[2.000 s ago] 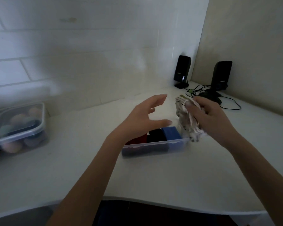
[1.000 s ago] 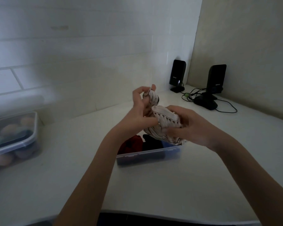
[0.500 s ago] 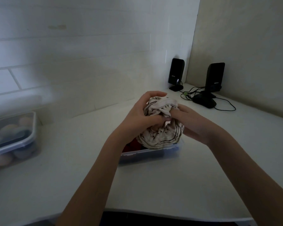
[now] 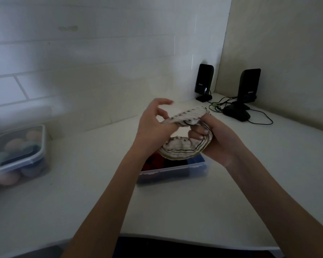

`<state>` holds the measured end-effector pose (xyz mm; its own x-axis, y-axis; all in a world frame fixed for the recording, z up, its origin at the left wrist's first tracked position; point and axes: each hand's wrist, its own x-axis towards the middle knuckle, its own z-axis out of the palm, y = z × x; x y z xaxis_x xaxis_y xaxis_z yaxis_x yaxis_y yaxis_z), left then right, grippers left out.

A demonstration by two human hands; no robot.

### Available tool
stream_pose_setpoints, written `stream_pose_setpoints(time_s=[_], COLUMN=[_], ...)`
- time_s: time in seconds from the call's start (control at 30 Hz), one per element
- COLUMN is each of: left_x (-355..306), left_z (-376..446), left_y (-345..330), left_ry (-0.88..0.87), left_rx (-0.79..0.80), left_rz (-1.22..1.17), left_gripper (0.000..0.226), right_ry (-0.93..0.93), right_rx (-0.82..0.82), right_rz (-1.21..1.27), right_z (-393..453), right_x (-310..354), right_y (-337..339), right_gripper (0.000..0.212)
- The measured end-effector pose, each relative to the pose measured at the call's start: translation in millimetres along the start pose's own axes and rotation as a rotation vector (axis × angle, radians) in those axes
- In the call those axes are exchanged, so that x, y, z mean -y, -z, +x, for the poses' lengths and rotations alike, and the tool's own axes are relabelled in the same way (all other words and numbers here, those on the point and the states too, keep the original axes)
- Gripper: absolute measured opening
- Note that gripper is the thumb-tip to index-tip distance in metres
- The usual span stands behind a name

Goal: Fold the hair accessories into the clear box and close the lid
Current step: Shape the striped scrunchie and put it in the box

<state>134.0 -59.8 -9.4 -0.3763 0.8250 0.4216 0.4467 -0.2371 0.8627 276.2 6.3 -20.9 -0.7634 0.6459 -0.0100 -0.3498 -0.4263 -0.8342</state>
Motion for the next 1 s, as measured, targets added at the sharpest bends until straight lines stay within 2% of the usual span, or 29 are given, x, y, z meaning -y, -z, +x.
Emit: stream_pose_setpoints(time_s=[0.07,0.13,0.17,0.23,0.3,0.4,0.47,0.53,0.63,0.7,0.77,0.8,0.9,1.0], left_x=[1.1,0.2,-0.4,-0.8,0.7,3.9,4.8,4.8,6.5,8.1,9.3,10.6,17.1,20.1], left_z=[1.6,-0.5,-2.1,-4.8,-3.7,0.3,-0.5,-1.7,1.0,4.2,3.9,2.2,-3.6,-6.7], left_y=[0.4,-4.2,-6.9,-9.8,-9.6,-8.3,-7.3,-1.8,11.2,15.5,16.3,16.7,22.0,24.9], left_ry=[0.019,0.034,0.023,-0.004,0.046,0.217,0.296,0.328,0.297,0.269,0.247,0.231,0.142,0.055], left_rx=[-0.16,-0.217,-0.229,-0.236,-0.175,0.069,0.264,0.39,0.364,0.252,0.208,0.233,0.383,0.421], left_rz=[-0.088,-0.175,-0.183,-0.124,-0.061,-0.074,-0.171,-0.326,-0.45,-0.452,-0.446,-0.43,-0.379,-0.171], left_gripper=[0.054,0.056,0.056,0.053,0.045,0.025,0.031,0.044,0.062,0.061,0.054,0.053,0.046,0.036], right_ry=[-0.037,-0.077,-0.069,0.018,0.151,0.29,0.305,0.284,0.235,0.19,0.188,0.202,0.217,0.258], right_rx=[0.074,0.162,0.149,0.03,-0.071,-0.189,-0.272,-0.261,-0.162,-0.2,-0.282,-0.333,-0.476,-0.471], right_rz=[0.084,0.044,-0.087,-0.421,-0.563,-0.471,-0.296,-0.15,-0.064,-0.065,-0.125,-0.146,-0.235,-0.565], right_z=[-4.4,-9.0,-11.1,-12.8,-13.8,-10.7,-5.5,-2.3,-4.1,-6.5,-5.8,-4.5,-5.8,-11.3], right_x=[-1.0,-3.2,-3.4,-0.9,4.7,11.6,12.9,11.4,2.9,-1.0,-1.9,-1.5,-3.7,-8.6], right_y=[0.8,-0.8,-1.9,-2.6,-5.0,-2.1,2.3,6.8,6.9,3.0,1.4,1.5,3.6,6.1], right_gripper=[0.015,0.008,0.006,0.017,0.016,0.017,0.02,0.017,0.021,0.021,0.017,0.017,0.034,0.03])
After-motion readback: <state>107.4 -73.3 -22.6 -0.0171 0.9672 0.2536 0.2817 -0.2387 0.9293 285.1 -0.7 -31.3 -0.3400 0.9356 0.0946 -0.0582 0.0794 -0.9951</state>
